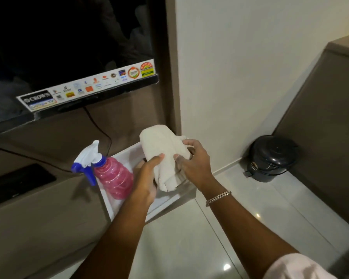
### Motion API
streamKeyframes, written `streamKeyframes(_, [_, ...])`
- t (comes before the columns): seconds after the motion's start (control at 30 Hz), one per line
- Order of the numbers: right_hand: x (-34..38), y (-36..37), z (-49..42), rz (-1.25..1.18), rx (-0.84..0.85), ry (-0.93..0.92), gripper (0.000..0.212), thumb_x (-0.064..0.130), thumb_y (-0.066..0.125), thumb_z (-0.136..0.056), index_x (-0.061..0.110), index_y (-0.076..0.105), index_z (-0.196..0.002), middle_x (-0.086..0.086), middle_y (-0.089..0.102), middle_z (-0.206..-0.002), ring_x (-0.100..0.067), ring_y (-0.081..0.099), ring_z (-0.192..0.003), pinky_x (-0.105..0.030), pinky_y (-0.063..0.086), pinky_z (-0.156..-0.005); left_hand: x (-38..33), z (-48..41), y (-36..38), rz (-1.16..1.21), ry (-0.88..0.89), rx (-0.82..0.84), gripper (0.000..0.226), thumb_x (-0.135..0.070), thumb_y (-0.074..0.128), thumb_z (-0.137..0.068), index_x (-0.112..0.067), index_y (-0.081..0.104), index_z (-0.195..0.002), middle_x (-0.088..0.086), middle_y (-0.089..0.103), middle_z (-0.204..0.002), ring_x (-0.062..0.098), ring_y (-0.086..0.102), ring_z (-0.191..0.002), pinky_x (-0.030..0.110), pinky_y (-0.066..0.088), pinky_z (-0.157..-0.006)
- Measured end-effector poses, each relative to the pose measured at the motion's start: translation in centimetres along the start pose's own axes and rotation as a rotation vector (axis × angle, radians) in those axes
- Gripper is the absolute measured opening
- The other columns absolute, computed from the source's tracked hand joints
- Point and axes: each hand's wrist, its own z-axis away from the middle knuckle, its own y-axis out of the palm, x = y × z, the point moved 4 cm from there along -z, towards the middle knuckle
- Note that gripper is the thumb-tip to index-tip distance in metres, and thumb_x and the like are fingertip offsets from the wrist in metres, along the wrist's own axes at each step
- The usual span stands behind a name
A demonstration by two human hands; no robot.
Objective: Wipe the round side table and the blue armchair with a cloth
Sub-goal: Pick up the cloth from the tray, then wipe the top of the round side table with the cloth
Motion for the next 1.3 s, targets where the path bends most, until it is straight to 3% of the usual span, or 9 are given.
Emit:
streamKeyframes(0.23, [0.6, -15.2, 8.9, -0.309, -0.143, 0.144, 0.061, 0.007, 0.079, -0.073, 0.033, 0.052, -0.12, 0.0, 0.062, -0.118, -0.019, 0.061, -0.106, -0.033, 0.057, -0.078, 2.4, 10.4, 9.4, -0.026, 0.066, 0.393, 0.052, -0.003, 0.069, -0.078, -0.008, 0.059, -0.129, 0.02, 0.069, -0.129, 0.04, 0.065, -0.118, 0.057, 0.051, -0.104])
streamKeyframes(0.33, [-1.1, -23.9, 15.9, -0.427, -0.207, 0.255, 0.088, 0.001, 0.081, -0.066, 0.032, 0.038, -0.136, -0.003, 0.061, -0.119, -0.027, 0.061, -0.109, -0.047, 0.054, -0.093, 7.0, 16.9, 13.6, -0.128, 0.01, 0.573, 0.061, -0.008, 0.068, -0.074, -0.004, 0.057, -0.134, 0.022, 0.067, -0.131, 0.041, 0.063, -0.123, 0.055, 0.05, -0.104])
streamKeyframes(0.47, [-3.3, -34.1, 28.2, -0.612, -0.184, 0.2, 0.051, 0.0, 0.073, -0.064, 0.013, 0.06, -0.111, -0.011, 0.069, -0.105, -0.024, 0.07, -0.091, -0.037, 0.059, -0.073, 15.0, 27.7, 18.9, -0.27, -0.064, 0.818, 0.052, -0.011, 0.068, -0.078, -0.005, 0.062, -0.129, 0.02, 0.071, -0.126, 0.038, 0.067, -0.118, 0.049, 0.059, -0.092])
streamKeyframes(0.63, [-8.0, -45.4, 44.3, -0.491, -0.644, 0.236, 0.062, -0.003, 0.078, -0.072, 0.014, 0.057, -0.128, -0.019, 0.071, -0.115, -0.032, 0.07, -0.1, -0.046, 0.057, -0.089, 26.3, 40.9, 24.9, -0.481, -0.115, 1.023, 0.052, -0.011, 0.065, -0.072, -0.002, 0.065, -0.124, 0.021, 0.074, -0.116, 0.037, 0.071, -0.106, 0.047, 0.058, -0.091])
streamKeyframes(0.8, [-14.1, -52.5, 58.9, -0.415, -1.056, 0.301, 0.066, -0.002, 0.074, -0.079, 0.014, 0.049, -0.138, -0.015, 0.069, -0.119, -0.027, 0.069, -0.106, -0.044, 0.058, -0.092, 39.1, 52.6, 29.2, -0.704, -0.146, 1.243, 0.016, -0.003, 0.068, -0.081, -0.013, 0.071, -0.094, 0.0, 0.08, -0.079, 0.014, 0.075, -0.068, 0.025, 0.058, -0.053])
streamKeyframes(0.9, [-18.5, -54.7, 68.1, -0.435, -1.281, 0.358, 0.062, -0.004, 0.072, -0.08, 0.012, 0.051, -0.136, -0.007, 0.071, -0.111, -0.019, 0.07, -0.098, -0.043, 0.058, -0.092, 46.9, 60.3, 29.2, -0.829, -0.131, 1.363, 0.016, -0.004, 0.068, -0.087, -0.015, 0.07, -0.098, -0.001, 0.075, -0.087, 0.012, 0.072, -0.071, 0.021, 0.055, -0.05])
streamKeyframes(1.0, [-22.8, -56.7, 77.0, -0.436, -1.436, 0.452, 0.06, -0.004, 0.073, -0.078, 0.013, 0.054, -0.133, -0.014, 0.07, -0.118, -0.025, 0.07, -0.103, -0.047, 0.058, -0.092, 53.8, 67.9, 27.9, -0.929, -0.161, 1.448, 0.017, -0.002, 0.069, -0.087, -0.016, 0.068, -0.096, 0.005, 0.075, -0.095, 0.017, 0.071, -0.079, 0.027, 0.057, -0.061])
streamKeyframes(1.13, [-29.7, -59.7, 87.5, -0.391, -1.567, 0.618, 0.06, 0.001, 0.074, -0.079, 0.02, 0.054, -0.132, -0.012, 0.069, -0.121, -0.023, 0.067, -0.105, -0.045, 0.057, -0.094, 63.4, 76.5, 26.4, -1.155, -0.143, 1.623, 0.042, -0.004, 0.071, -0.087, -0.008, 0.061, -0.127, 0.014, 0.069, -0.123, 0.03, 0.067, -0.107, 0.044, 0.057, -0.093])
streamKeyframes(1.3, [-41.7, -66.4, 96.5, -0.279, -1.504, 0.72, 0.061, 0.012, 0.071, -0.084, 0.028, 0.047, -0.139, -0.004, 0.063, -0.128, -0.015, 0.061, -0.105, -0.031, 0.054, -0.092, 77.4, 83.9, 25.8, -1.376, -0.053, 1.687, 0.062, -0.012, 0.07, -0.086, -0.01, 0.047, -0.143, 0.01, 0.063, -0.132, 0.028, 0.061, -0.12, 0.045, 0.051, -0.105])
